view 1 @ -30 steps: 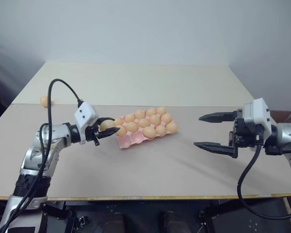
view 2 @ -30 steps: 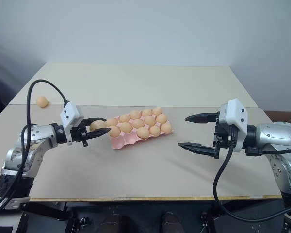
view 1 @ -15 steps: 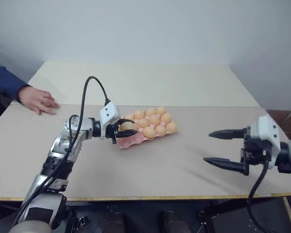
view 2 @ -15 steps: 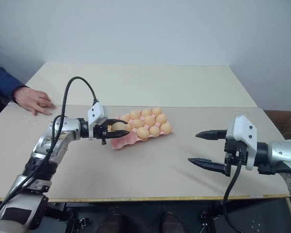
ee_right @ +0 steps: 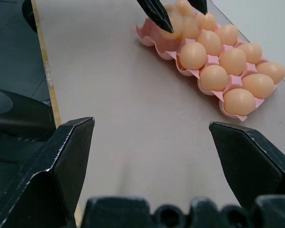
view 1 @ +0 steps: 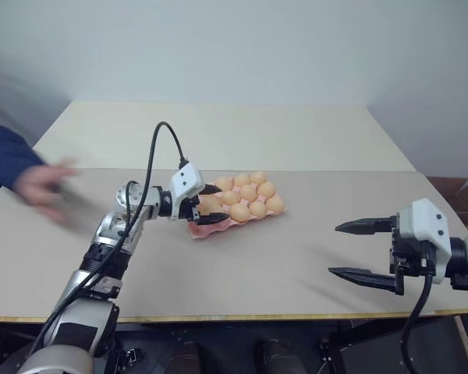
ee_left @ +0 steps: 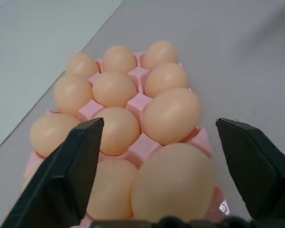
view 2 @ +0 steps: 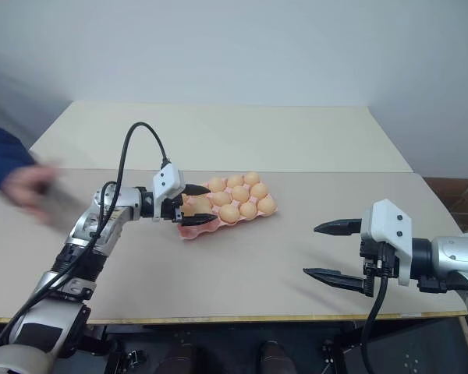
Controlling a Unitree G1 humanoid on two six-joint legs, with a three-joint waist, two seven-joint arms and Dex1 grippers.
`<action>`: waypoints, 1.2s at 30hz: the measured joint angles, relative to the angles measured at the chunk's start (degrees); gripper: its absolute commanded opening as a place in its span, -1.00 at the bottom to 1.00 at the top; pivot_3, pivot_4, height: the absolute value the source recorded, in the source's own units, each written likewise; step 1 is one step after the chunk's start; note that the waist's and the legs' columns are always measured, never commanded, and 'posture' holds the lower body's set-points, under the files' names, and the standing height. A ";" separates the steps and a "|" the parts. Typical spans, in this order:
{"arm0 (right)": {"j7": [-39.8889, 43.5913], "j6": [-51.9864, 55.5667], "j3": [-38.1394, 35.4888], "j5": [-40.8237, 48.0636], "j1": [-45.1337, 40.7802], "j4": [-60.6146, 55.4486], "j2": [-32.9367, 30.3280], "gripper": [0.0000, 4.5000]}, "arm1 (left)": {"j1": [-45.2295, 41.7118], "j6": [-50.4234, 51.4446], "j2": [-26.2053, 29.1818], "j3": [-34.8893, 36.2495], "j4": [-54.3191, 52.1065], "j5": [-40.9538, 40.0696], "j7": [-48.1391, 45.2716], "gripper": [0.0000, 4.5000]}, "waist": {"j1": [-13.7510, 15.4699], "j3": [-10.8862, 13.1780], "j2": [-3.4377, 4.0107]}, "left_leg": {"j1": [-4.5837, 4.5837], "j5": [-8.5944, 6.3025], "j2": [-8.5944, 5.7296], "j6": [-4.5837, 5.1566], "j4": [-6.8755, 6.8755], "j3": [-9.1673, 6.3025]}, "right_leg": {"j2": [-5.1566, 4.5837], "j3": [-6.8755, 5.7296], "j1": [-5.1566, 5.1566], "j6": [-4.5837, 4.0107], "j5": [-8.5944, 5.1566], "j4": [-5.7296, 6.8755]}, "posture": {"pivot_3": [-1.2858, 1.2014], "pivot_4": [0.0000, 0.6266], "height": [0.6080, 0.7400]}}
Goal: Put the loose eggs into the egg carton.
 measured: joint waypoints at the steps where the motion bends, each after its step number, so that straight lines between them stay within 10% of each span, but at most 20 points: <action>1: 0.00 -0.01 0.00 0.03 -0.05 0.01 0.00 1.00 | 0.52 0.16 0.55 0.47 -1.11 -0.24 -0.09 0.80 | -0.04 0.00 0.00 | 0.00 0.00 0.00 0.00 0.00 0.00 | 0.00 0.00 0.00 0.00 0.00 0.00 | 0.03 -0.52 1.00; 21: 2.83 -0.47 2.49 1.01 -7.02 4.59 0.00 1.00 | 27.03 14.04 22.70 28.15 -26.06 -17.82 -4.69 0.80 | -0.82 0.00 0.01 | 0.26 -0.02 0.06 -0.02 -0.15 0.06 | -0.09 -0.04 0.13 -0.34 -0.23 -0.09 | 0.03 -0.52 1.00; 36: 4.71 -2.45 4.40 1.05 -9.59 7.02 0.42 1.00 | 47.76 20.74 21.64 44.15 -41.45 -26.76 1.17 0.80 | 0.09 0.01 0.02 | 0.35 -0.09 0.03 -0.14 -0.19 0.12 | -0.22 -0.11 0.16 -0.39 -0.28 -0.13 | 0.03 -0.52 1.00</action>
